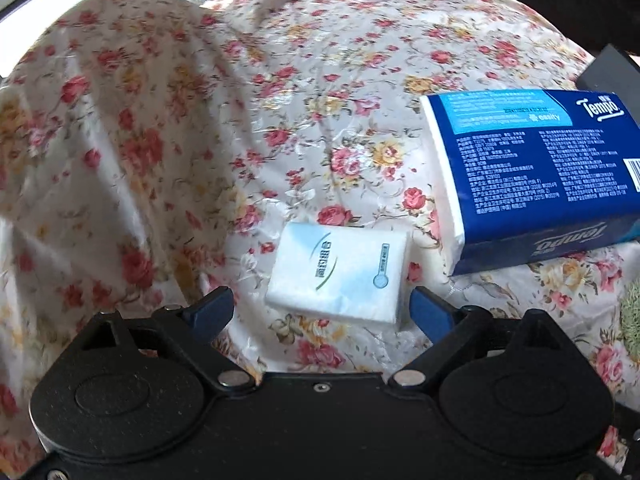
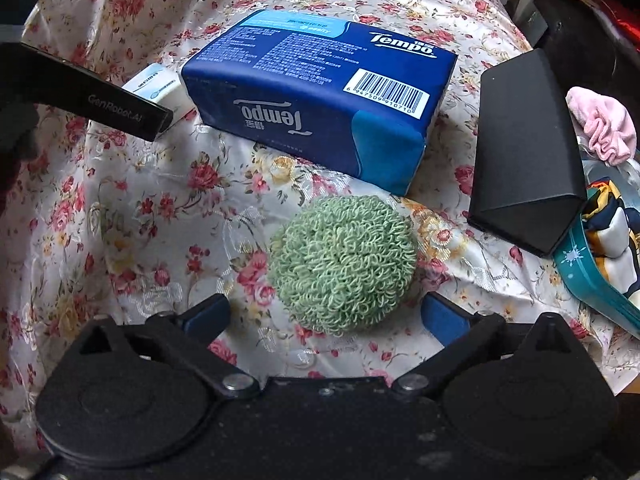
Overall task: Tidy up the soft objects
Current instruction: 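Grasp the green knitted ball with the right gripper while the left gripper grasps the white tissue packet, then lift the tissue packet and green ball and carry both over the tray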
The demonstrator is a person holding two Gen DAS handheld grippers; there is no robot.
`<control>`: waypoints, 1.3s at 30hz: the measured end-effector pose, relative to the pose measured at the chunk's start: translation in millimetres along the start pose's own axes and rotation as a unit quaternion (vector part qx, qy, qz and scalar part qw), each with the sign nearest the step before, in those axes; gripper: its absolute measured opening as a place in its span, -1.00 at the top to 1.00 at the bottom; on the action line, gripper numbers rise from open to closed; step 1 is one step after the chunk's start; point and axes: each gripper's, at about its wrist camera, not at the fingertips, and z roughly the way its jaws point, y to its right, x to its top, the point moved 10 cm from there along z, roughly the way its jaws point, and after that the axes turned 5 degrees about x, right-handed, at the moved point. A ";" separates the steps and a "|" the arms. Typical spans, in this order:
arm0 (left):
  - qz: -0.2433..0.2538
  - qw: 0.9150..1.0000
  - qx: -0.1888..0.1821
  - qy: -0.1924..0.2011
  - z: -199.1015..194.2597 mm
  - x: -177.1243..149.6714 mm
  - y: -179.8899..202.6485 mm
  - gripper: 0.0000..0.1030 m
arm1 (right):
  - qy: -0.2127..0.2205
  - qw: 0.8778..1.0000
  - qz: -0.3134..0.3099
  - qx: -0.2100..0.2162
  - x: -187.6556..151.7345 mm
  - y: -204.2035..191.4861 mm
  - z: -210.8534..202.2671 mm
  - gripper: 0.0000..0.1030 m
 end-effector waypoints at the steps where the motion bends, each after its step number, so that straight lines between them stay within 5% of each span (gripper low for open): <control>1: 0.006 1.000 -0.004 -0.001 2.5 0.5 0.6 -0.80 | 0.000 1.000 0.001 0.001 -0.3 0.4 -0.1 -1.00; 9: 0.009 1.000 -0.019 -0.004 16.3 5.5 0.5 -0.87 | 0.000 1.000 0.001 0.002 0.2 0.5 1.2 -1.00; 12: -0.012 0.999 -0.046 -0.003 15.9 6.9 2.6 -0.41 | -0.001 1.000 0.000 0.005 0.1 0.7 1.4 -1.00; 17: -0.023 0.999 -0.034 -0.008 8.8 0.2 6.2 -0.39 | -0.004 1.000 0.000 0.015 -0.4 2.4 -1.3 -0.98; 19: -0.020 0.999 -0.027 -0.014 4.1 -4.8 8.3 -0.39 | -0.004 1.000 0.006 0.018 -0.7 4.6 -4.7 -0.75; 22: -0.017 0.999 -0.018 -0.024 -4.2 -12.4 11.1 -0.39 | 0.004 1.000 0.002 0.010 1.5 9.0 -13.8 0.02; 23: -0.015 0.999 -0.015 -0.026 -5.9 -14.4 11.8 -0.39 | 0.005 1.000 0.002 0.018 2.5 9.9 -17.4 0.15; 33: -0.020 0.998 -0.009 -0.053 -33.9 -19.6 30.9 -0.39 | 0.025 0.984 0.106 0.142 12.6 26.2 -48.6 0.39; 35: -0.014 0.999 -0.005 -0.051 -40.4 -21.5 35.3 -0.39 | 0.040 0.982 0.108 0.152 16.0 28.2 -58.6 0.51; 39: -0.009 0.998 0.011 -0.054 -44.3 -27.3 38.2 -0.39 | 0.050 0.985 0.104 0.128 16.1 34.4 -61.6 0.42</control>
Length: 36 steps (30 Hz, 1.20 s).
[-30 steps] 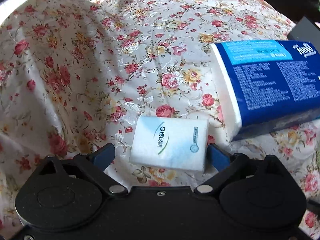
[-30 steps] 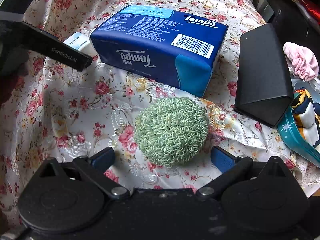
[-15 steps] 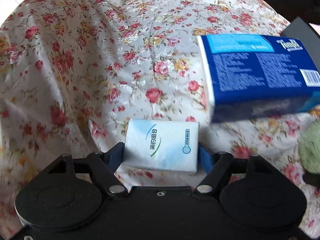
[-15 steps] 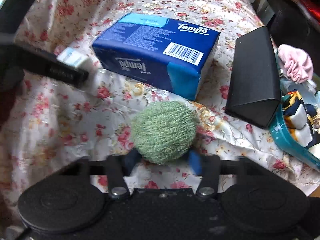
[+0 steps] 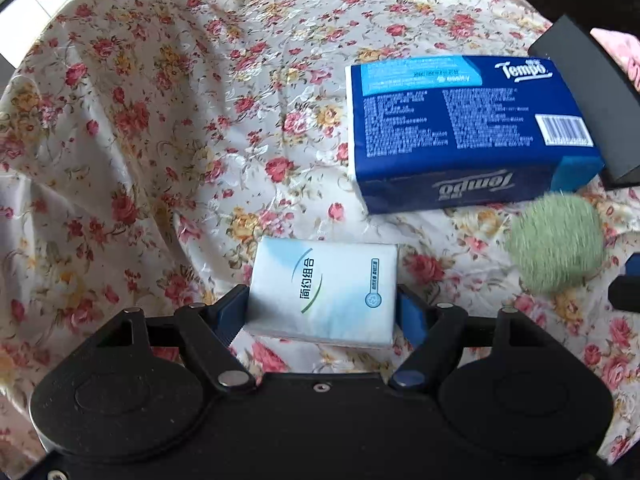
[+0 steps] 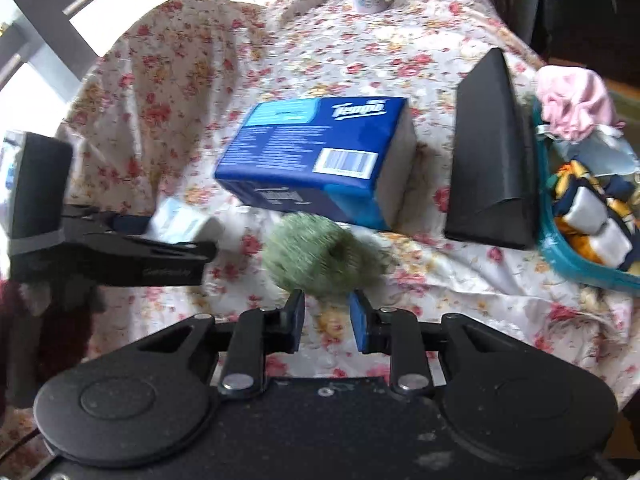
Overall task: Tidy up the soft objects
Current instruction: 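Lift the tissue packet and green ball and carry both over the tray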
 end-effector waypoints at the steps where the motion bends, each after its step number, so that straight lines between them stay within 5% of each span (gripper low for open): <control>1: -0.002 1.000 0.004 -0.002 0.2 -2.0 -0.6 -0.39 | -0.001 1.000 -0.002 -0.007 -0.9 1.4 1.2 0.33; 3: -0.008 1.000 0.008 -0.005 -0.8 -6.1 -2.3 -0.39 | -0.004 1.000 -0.005 -0.014 -3.6 1.2 2.8 0.07; 5: -0.015 1.000 0.011 -0.007 -1.3 -9.1 -4.5 -0.39 | 0.001 1.000 -0.007 -0.012 -4.7 -1.7 3.5 -0.60; 10: -0.029 0.999 0.015 -0.009 1.2 -11.1 -8.8 -0.39 | 0.014 1.000 -0.014 -0.023 4.2 -7.9 10.9 -0.92; 19: -0.053 0.998 0.007 -0.013 12.8 -13.5 -16.0 -0.39 | 0.044 0.997 0.009 -0.069 34.0 -17.2 40.7 -0.99; 21: -0.062 0.998 0.004 -0.017 16.2 -14.4 -20.3 -0.39 | 0.021 0.998 0.012 -0.064 33.2 -18.7 52.6 -0.98; 24: -0.077 0.997 0.003 -0.022 20.7 -15.7 -26.2 -0.39 | -0.002 0.999 0.017 -0.048 28.1 -17.4 65.1 -0.67; 26: -0.083 0.996 0.001 -0.024 22.3 -16.5 -27.7 -0.39 | -0.016 0.999 0.012 -0.042 24.6 -15.3 71.1 -0.19; 27: -0.084 0.996 0.000 -0.025 22.8 -17.2 -27.8 -0.39 | -0.015 0.999 0.004 -0.046 23.6 -14.3 70.6 -0.12; 36: -0.083 0.997 0.001 -0.007 6.5 -8.4 -24.5 -0.39 | -0.005 1.000 -0.009 -0.005 21.2 -22.1 25.5 -0.07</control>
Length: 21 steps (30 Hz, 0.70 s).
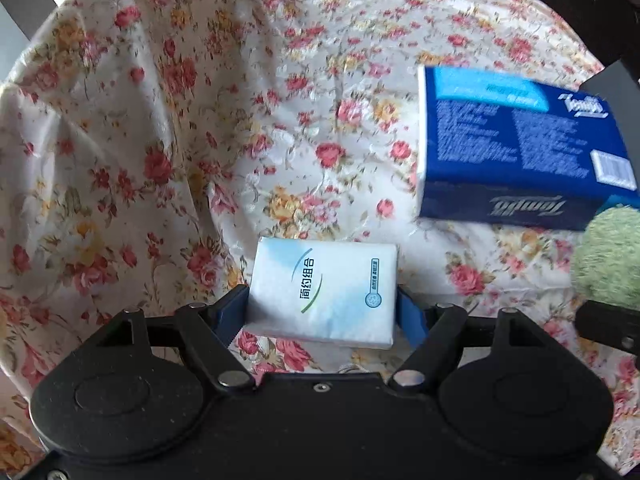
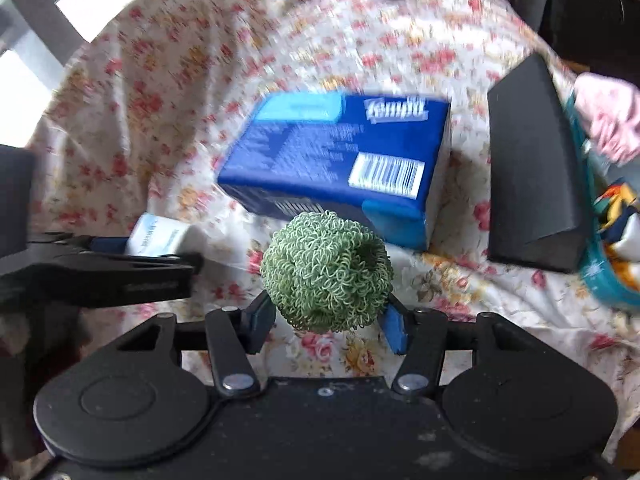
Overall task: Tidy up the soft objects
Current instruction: 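Lift the tissue packet and green ball and carry both over the tray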
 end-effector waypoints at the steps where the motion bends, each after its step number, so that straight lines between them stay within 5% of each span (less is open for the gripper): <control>1: 0.001 1.000 -0.001 0.005 -4.6 2.4 1.3 -0.39 | 0.009 1.000 -0.004 0.003 2.4 -1.4 -8.0 -0.07; 7: 0.016 0.999 -0.010 0.049 -41.9 23.9 17.1 -0.39 | 0.096 0.995 -0.021 -0.005 23.8 8.8 -71.5 -0.07; 12: 0.039 0.995 -0.018 0.088 -77.4 48.5 43.2 -0.39 | 0.167 0.983 -0.023 -0.071 45.8 50.2 -120.5 -0.08; 21: 0.086 0.983 -0.065 0.147 -127.5 89.9 119.7 -0.39 | 0.204 0.963 0.043 -0.172 64.6 149.9 -166.4 -0.09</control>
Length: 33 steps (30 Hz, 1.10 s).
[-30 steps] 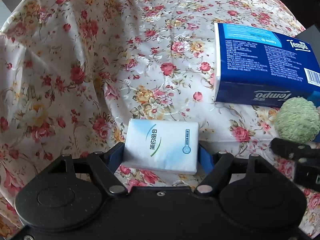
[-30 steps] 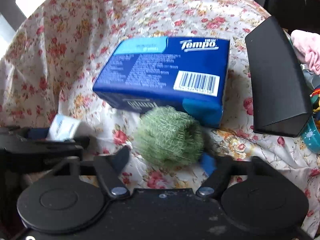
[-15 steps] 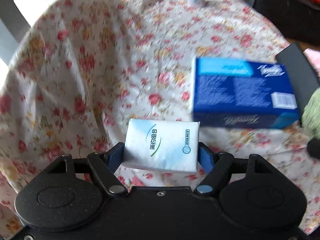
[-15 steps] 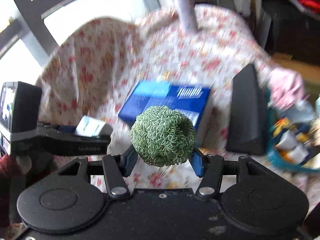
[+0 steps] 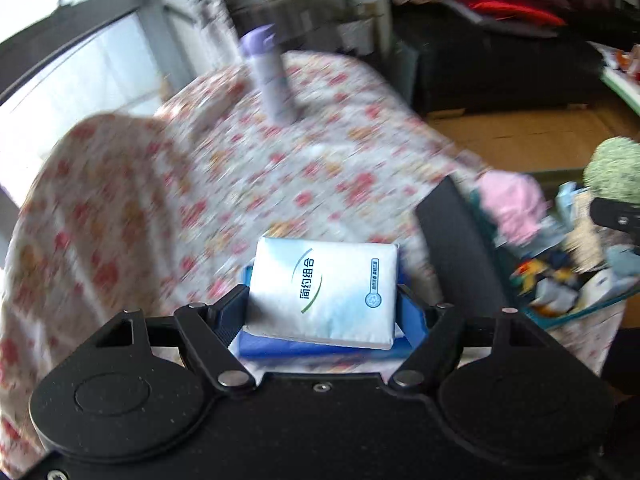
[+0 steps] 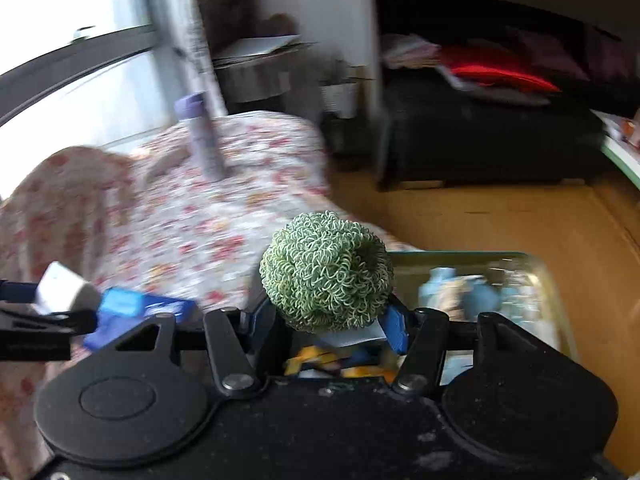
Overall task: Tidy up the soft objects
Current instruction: 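Lift the tissue packet and green ball and carry both over the tray, then release the tissue packet with the left gripper while the right gripper releases the green ball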
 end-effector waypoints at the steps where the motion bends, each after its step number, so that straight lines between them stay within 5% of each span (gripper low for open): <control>1: 0.005 1.000 -0.005 0.004 -1.1 4.8 8.0 -0.39 | 0.000 1.000 0.009 -0.007 2.3 9.8 1.1 -0.09; 16: 0.027 0.995 -0.091 0.007 -6.5 45.5 111.8 -0.39 | 0.073 0.989 0.084 -0.099 63.5 126.7 -12.7 -0.09; 25: 0.024 0.991 -0.130 -0.036 20.3 50.7 174.1 -0.39 | 0.051 0.983 0.055 -0.168 47.2 141.8 -3.4 -0.10; 33: 0.040 0.987 -0.144 -0.052 36.1 54.7 220.7 -0.39 | 0.005 0.983 0.098 -0.154 33.8 160.6 13.4 -0.10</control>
